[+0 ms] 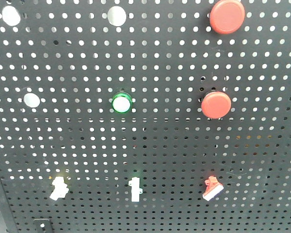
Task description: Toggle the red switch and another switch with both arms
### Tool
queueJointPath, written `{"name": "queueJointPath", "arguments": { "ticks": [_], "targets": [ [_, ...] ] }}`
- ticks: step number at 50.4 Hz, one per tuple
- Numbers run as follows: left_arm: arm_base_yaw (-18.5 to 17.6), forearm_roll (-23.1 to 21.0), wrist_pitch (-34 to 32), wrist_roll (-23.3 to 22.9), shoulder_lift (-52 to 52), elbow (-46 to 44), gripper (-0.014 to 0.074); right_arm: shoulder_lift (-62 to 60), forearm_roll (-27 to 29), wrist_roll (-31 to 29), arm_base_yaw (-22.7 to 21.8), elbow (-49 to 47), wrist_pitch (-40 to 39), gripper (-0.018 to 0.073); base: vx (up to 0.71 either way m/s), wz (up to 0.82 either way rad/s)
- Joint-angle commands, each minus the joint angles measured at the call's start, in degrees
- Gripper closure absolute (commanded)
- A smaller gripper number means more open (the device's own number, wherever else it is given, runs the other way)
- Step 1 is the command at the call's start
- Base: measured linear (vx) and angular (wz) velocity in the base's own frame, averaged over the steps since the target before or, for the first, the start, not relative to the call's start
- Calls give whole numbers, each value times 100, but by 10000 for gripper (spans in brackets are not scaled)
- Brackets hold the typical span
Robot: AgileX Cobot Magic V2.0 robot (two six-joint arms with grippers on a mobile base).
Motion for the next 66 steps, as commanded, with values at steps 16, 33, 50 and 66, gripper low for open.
{"name": "queueJointPath", "arguments": {
  "ticks": [16,33,50,66],
  "targets": [
    [-34,825,-1094,-1659,-740,987,603,47,54,-12,-35,-178,-427,566,0,0],
    [-34,725,-1094,-1659,-735,987,603,47,54,-12,-35,-178,-426,566,0,0],
    [-34,725,-1094,-1659,-735,987,603,47,54,-12,-35,-178,-426,566,0,0],
    [-34,725,-1094,-1659,-735,987,603,-28,-1223,192,-151,1180,-2238,566,0,0]
  ]
}}
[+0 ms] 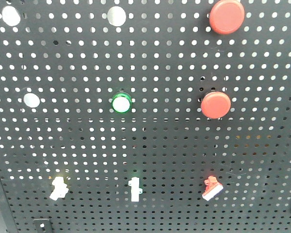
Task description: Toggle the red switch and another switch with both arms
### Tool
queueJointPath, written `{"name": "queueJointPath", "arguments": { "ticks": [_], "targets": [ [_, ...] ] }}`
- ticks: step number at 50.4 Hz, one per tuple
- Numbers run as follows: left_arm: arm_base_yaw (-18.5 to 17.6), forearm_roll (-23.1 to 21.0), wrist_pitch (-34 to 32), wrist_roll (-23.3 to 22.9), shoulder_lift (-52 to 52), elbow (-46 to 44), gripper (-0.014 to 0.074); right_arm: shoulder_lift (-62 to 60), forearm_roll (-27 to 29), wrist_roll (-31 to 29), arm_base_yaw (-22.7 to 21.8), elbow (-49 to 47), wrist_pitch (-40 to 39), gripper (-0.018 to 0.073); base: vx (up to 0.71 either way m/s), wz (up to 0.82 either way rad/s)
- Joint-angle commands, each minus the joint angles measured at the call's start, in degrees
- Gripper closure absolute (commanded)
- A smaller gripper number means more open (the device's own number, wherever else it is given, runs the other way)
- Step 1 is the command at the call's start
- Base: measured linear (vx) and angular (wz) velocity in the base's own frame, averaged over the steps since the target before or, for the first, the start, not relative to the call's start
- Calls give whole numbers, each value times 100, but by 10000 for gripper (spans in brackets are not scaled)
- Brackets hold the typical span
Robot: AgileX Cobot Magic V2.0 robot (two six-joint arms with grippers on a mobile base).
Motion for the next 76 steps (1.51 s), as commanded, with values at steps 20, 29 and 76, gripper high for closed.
{"name": "queueJointPath", "arguments": {
  "ticks": [20,29,76],
  "targets": [
    [-34,-51,-454,-55,-110,120,603,-1567,-1045,1574,-2268,3670,-2291,566,0,0],
    [-34,-51,-454,-55,-110,120,603,-2586,-1227,2002,-3156,3992,-1848,566,0,0],
    [-34,-51,-454,-55,-105,114,603,-3109,-1235,1995,-3542,3992,-1793,566,0,0]
  ]
}}
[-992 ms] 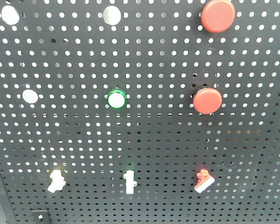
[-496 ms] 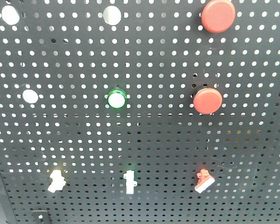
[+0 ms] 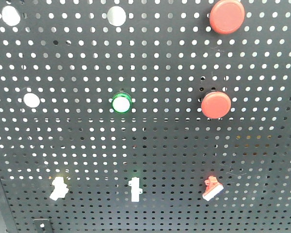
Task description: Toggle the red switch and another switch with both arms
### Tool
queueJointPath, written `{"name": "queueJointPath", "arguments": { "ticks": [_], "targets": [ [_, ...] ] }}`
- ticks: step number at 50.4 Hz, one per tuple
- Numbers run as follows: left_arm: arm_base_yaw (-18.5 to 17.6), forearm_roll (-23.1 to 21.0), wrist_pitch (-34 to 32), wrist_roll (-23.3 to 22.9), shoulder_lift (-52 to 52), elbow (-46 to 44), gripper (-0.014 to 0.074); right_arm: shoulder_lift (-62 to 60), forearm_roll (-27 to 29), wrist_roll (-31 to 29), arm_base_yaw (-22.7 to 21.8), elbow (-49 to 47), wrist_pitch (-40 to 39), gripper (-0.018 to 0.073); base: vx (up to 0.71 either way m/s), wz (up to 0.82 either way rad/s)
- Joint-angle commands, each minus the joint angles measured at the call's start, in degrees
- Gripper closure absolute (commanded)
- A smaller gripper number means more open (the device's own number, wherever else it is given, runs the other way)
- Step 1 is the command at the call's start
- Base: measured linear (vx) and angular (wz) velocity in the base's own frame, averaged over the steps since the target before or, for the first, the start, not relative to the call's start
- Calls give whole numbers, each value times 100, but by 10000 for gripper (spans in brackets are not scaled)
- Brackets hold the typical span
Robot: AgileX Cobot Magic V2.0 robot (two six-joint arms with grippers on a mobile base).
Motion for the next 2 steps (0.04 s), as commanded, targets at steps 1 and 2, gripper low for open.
{"name": "queueJointPath", "arguments": {
  "ticks": [1,2],
  "targets": [
    [-34,-51,-460,-50,-105,114,603,-64,-58,-26,-41,31,-469,566,0,0],
    [-34,-51,-460,-50,-105,114,603,-64,-58,-26,-41,31,-469,566,0,0]
  ]
}}
